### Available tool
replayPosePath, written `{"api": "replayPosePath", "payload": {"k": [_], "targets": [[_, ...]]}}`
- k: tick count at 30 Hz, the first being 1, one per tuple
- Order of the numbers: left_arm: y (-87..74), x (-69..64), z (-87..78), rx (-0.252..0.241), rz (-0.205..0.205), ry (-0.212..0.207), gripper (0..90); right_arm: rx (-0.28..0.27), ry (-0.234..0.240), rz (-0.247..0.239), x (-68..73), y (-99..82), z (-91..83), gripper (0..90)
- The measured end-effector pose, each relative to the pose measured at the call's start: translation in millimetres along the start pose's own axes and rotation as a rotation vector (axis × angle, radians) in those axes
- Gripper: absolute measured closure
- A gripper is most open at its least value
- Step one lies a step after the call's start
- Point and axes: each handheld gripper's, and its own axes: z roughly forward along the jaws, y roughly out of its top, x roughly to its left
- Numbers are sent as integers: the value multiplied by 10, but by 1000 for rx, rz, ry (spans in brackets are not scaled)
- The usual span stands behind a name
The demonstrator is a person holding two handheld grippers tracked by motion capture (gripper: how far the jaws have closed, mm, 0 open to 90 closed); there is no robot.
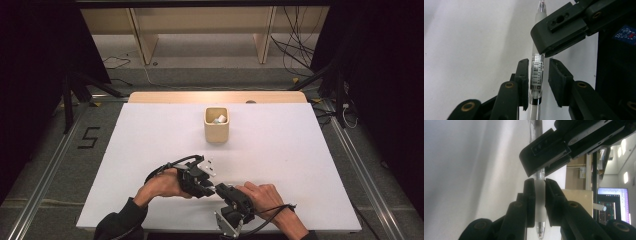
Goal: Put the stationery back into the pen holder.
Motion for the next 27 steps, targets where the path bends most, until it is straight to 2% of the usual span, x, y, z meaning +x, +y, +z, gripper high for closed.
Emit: {"api": "replayPosePath", "payload": {"k": [15, 18, 23, 27], "targets": [[2, 23, 16, 34, 3, -30, 779, -7, 10, -15, 26, 19, 0, 801], [-5, 25, 17, 32, 0, -35, 783, -15, 0, -35, 22, 23, 5, 800], [-16, 36, 16, 23, -7, -45, 787, -12, 6, -19, 20, 21, 0, 782], [-46, 67, 5, 15, -18, -25, 788, 3, -12, 12, -9, -9, -32, 710]]}}
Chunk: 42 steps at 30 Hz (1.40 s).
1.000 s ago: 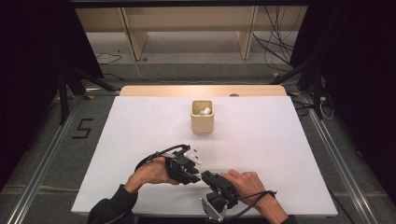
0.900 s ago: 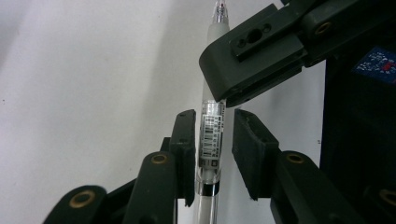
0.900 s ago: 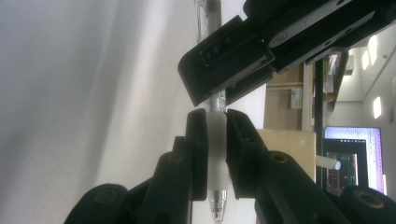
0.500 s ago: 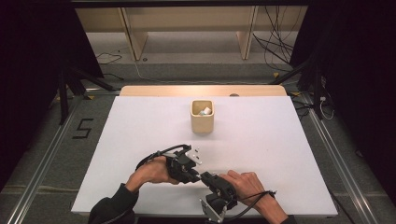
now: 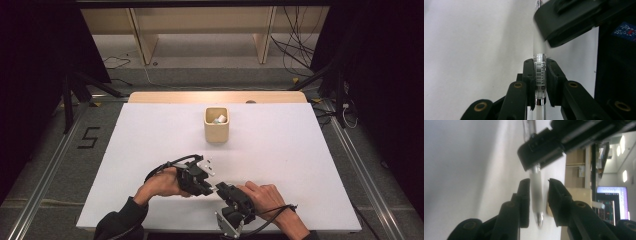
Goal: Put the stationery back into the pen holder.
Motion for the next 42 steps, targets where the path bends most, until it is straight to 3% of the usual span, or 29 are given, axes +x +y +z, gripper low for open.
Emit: {"api": "replayPosePath", "payload": {"k": [3, 9, 12, 15, 17, 24, 28, 36, 42], "targets": [[-56, 71, -41, -16, -25, 20, 788, -8, -4, 58, -49, -44, -69, 667], [-138, 177, -172, -95, -89, 68, 788, -30, 4, 271, -119, -194, -129, 554], [-185, 249, -238, -144, -134, 100, 787, -16, -1, 383, -131, -283, -146, 503], [-228, 314, -284, -203, -189, 135, 787, -16, -4, 531, -146, -371, -161, 476], [-251, 347, -306, -248, -230, 160, 787, -19, 11, 620, -164, -435, -174, 457], [-317, 443, -374, -356, -312, 230, 786, -41, 51, 893, -198, -627, -205, 415], [-334, 468, -408, -401, -342, 263, 786, -64, 89, 1006, -204, -696, -239, 397], [-387, 529, -450, -472, -413, 282, 786, -104, 112, 1125, -201, -788, -306, 382], [-422, 565, -476, -520, -463, 290, 786, -162, 154, 1267, -193, -899, -315, 361]]}}
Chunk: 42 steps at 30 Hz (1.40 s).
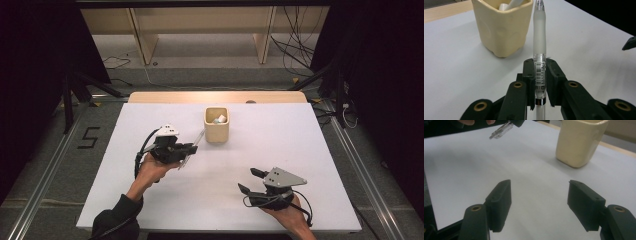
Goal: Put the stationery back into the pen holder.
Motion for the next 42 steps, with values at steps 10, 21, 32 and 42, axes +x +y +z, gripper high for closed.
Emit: {"api": "replayPosePath", "payload": {"k": [10, 21, 32, 42], "targets": [[71, 83, 11, -109, -54, 44, 786, -4, 4, 78, -64, -85, -57, 346], [273, 234, 187, -183, -125, 53, 786, -10, 15, 145, -97, -180, -130, 326], [609, 355, 303, -243, -149, 65, 786, -11, 23, 157, -79, -222, -131, 320], [862, 470, 406, -289, -156, 80, 786, -7, 34, 159, -57, -244, -137, 315]]}}
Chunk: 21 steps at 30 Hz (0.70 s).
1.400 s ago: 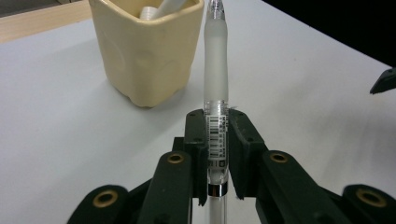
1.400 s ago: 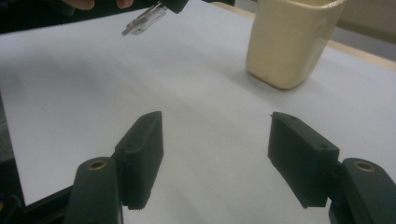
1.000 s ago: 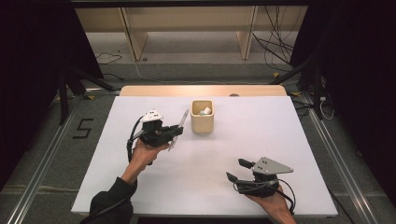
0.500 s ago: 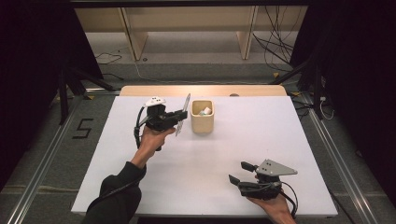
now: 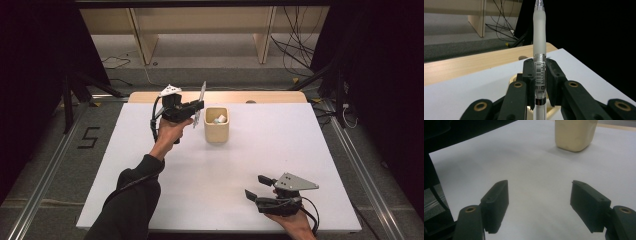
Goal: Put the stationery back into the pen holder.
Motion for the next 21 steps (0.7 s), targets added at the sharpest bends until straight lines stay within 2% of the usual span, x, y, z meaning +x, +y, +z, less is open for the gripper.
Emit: {"api": "replayPosePath", "payload": {"k": [3, 9, 15, 21], "targets": [[58, -9, 45, -9, 0, 2, 786, 2, 7, -2, 5, -5, 2, 310], [138, -67, 174, -11, 30, 5, 786, -3, 16, 1, 23, -6, -12, 308], [165, -95, 329, -7, 46, 7, 785, 1, 22, -3, 29, -16, -9, 309], [183, -116, 448, 1, 44, 15, 785, -1, 29, -7, 32, -17, -15, 309]]}}
